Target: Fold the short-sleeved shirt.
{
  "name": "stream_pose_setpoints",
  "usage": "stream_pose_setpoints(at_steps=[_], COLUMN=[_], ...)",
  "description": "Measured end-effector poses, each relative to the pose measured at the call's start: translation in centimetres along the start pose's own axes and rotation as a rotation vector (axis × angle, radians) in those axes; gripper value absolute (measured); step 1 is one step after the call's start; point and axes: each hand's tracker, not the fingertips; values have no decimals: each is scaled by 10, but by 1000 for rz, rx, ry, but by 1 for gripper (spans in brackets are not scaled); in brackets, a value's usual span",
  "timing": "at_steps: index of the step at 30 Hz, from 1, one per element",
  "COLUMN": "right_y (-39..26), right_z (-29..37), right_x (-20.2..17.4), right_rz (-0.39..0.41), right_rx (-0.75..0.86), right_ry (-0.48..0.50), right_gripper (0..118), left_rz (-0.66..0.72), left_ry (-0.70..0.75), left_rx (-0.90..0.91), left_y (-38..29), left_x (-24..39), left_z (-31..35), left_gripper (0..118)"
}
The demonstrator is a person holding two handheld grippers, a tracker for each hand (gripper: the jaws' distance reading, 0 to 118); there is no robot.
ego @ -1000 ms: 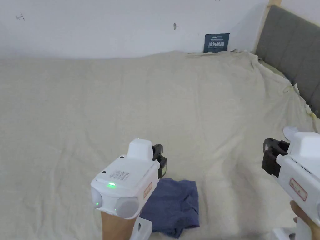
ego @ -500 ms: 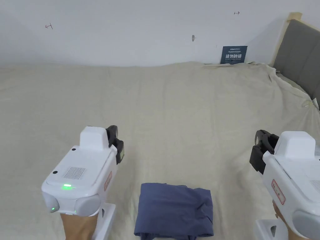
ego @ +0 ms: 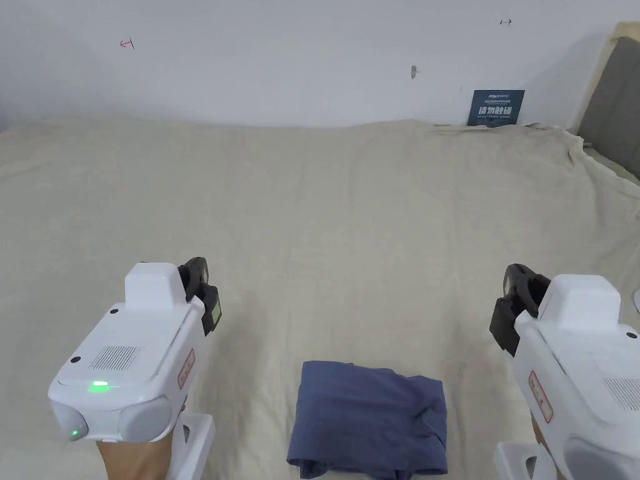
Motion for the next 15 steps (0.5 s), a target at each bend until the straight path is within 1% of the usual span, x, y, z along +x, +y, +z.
stream_pose_setpoints(at_steps=[5,11,15], right_y=[-37,-102,-137], right_z=[-21,-49,-62], right_x=[-15,-34,-43], right_rz=[1,-42,-69], right_rx=[-76,-237,-308], right_ry=[28,81,88], right_gripper=[0,0,0], left_rz=[11,26,51], left_ry=[-25,-81,-124], left_rx=[-41,-120,-197], left_y=[-8,-26,-41], left_x=[2,3,4], left_z=[-4,-13,-20], left_gripper=[0,0,0])
